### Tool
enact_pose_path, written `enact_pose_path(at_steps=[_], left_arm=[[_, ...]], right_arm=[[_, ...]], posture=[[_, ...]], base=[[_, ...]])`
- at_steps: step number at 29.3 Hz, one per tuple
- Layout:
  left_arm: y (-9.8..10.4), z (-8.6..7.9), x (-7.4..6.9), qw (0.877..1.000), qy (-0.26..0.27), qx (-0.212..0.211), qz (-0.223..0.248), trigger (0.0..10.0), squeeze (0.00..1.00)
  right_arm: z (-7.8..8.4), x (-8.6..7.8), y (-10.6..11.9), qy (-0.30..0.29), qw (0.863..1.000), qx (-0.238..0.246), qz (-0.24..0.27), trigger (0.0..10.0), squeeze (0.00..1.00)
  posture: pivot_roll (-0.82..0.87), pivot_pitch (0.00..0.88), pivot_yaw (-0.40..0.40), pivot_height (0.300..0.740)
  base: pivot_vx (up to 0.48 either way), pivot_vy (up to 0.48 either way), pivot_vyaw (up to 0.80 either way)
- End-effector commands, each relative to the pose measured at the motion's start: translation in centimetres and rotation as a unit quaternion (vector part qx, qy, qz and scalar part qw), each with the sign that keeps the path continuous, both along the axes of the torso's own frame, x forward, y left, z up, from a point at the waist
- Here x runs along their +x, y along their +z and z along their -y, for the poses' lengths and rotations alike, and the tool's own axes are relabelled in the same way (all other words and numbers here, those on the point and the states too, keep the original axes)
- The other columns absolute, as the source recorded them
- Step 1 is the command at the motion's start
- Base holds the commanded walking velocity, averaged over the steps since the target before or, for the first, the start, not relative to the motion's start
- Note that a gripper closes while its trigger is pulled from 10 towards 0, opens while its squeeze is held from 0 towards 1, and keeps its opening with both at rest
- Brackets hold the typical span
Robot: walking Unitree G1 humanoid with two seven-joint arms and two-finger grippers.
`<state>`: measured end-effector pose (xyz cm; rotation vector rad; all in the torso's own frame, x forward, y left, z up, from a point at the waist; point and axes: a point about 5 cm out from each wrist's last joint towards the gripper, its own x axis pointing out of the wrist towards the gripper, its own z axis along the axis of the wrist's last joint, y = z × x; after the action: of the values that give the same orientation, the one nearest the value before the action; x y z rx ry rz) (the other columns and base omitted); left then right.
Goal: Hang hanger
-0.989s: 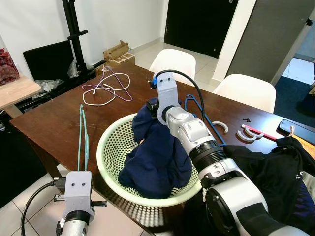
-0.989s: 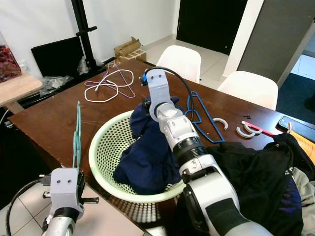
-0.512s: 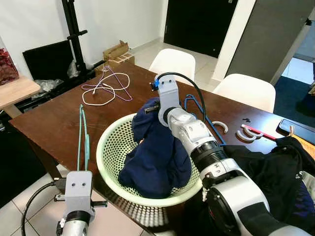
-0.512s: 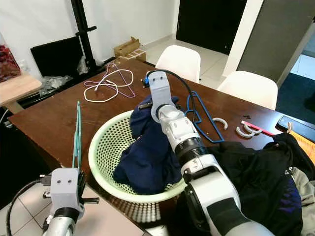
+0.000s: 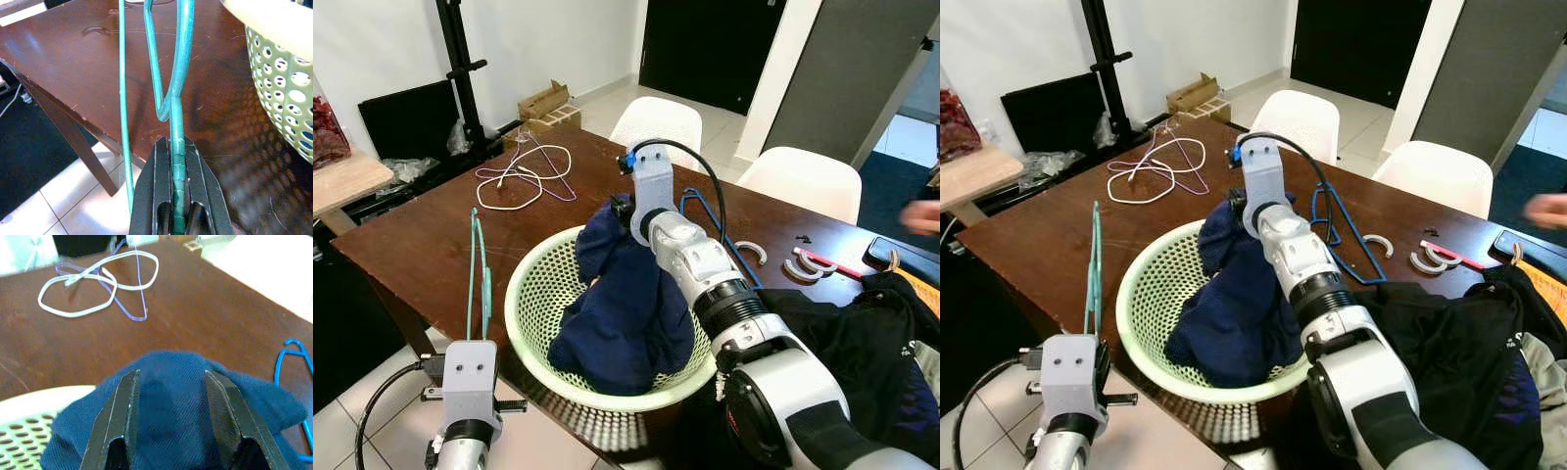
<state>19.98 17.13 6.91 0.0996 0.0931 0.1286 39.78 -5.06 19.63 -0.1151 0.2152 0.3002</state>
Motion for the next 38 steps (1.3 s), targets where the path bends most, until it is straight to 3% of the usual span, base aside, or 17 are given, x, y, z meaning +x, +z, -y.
enact_pose_path(at_steps=[1,11,12,13,19,26,27,29,30,35,37,38], left_arm=[[-0.7,0.9,-0.2,1.000,-0.012,-0.013,-0.020,10.0,0.00],[-0.6,1.0,-0.3,1.000,-0.010,-0.015,-0.019,10.0,0.00],[-0.6,1.0,-0.3,1.000,-0.010,-0.015,-0.019,10.0,0.00],[-0.6,1.0,-0.3,1.000,-0.010,-0.015,-0.019,10.0,0.00],[-0.6,1.0,-0.3,1.000,-0.010,-0.016,-0.019,10.0,0.00],[-0.7,1.0,-0.2,1.000,-0.011,-0.016,-0.020,10.0,0.00],[-0.7,1.0,-0.2,1.000,-0.010,-0.016,-0.020,10.0,0.00],[-0.7,1.0,-0.2,1.000,-0.010,-0.016,-0.020,10.0,0.00],[-0.7,0.9,-0.2,1.000,-0.007,-0.016,-0.018,10.0,0.00],[-0.7,0.9,-0.1,1.000,-0.006,-0.016,-0.017,10.0,0.00],[-0.7,0.8,0.0,1.000,-0.004,-0.016,-0.016,10.0,0.00],[-0.7,0.8,0.1,1.000,-0.004,-0.017,-0.016,10.0,0.00]], right_arm=[[-0.5,-0.1,-0.8,0.005,1.000,-0.016,-0.021,10.0,0.00],[-0.1,-0.1,-2.1,-0.005,0.998,-0.043,-0.045,10.0,0.00],[-0.1,-0.1,-2.1,-0.004,0.998,-0.045,-0.046,7.9,0.00],[-0.1,-0.1,-2.0,-0.002,0.998,-0.047,-0.043,0.0,0.00],[-0.1,0.0,-1.9,0.002,0.998,-0.046,-0.035,0.0,0.00],[-0.7,0.2,-0.1,0.026,1.000,0.000,0.014,0.0,0.00],[-1.2,0.2,1.6,0.060,0.996,0.041,0.045,0.0,0.00],[-1.4,0.2,2.3,0.076,0.994,0.060,0.057,0.0,0.00],[-1.7,-0.1,4.5,0.128,0.979,0.132,0.084,0.0,0.00],[-1.6,-0.3,5.9,0.159,0.966,0.177,0.099,0.0,0.00],[1.9,-1.0,13.5,0.241,0.894,0.335,0.174,0.0,0.00],[3.8,-1.5,16.5,0.268,0.858,0.385,0.210,0.0,0.00]], posture=[[0.15,0.000,-0.091,0.740],[0.15,0.000,-0.100,0.740],[0.15,0.000,-0.100,0.740],[0.15,0.000,-0.097,0.740],[0.15,0.000,-0.098,0.740],[0.15,0.000,-0.096,0.740],[0.16,0.000,-0.097,0.740],[0.16,0.000,-0.097,0.740],[0.16,0.000,-0.096,0.740],[0.16,0.000,-0.096,0.740],[0.16,0.000,-0.101,0.740],[0.16,0.000,-0.102,0.740]], base=[[0.000,0.000,0.00],[0.000,0.000,0.00],[0.000,0.000,0.00],[0.000,0.000,0.00],[0.000,0.000,0.00],[0.000,0.000,0.00],[0.000,0.000,0.00],[0.000,0.000,0.00],[0.000,0.000,0.00],[0.000,0.000,0.00],[0.000,0.000,0.00],[0.000,0.000,0.00]])
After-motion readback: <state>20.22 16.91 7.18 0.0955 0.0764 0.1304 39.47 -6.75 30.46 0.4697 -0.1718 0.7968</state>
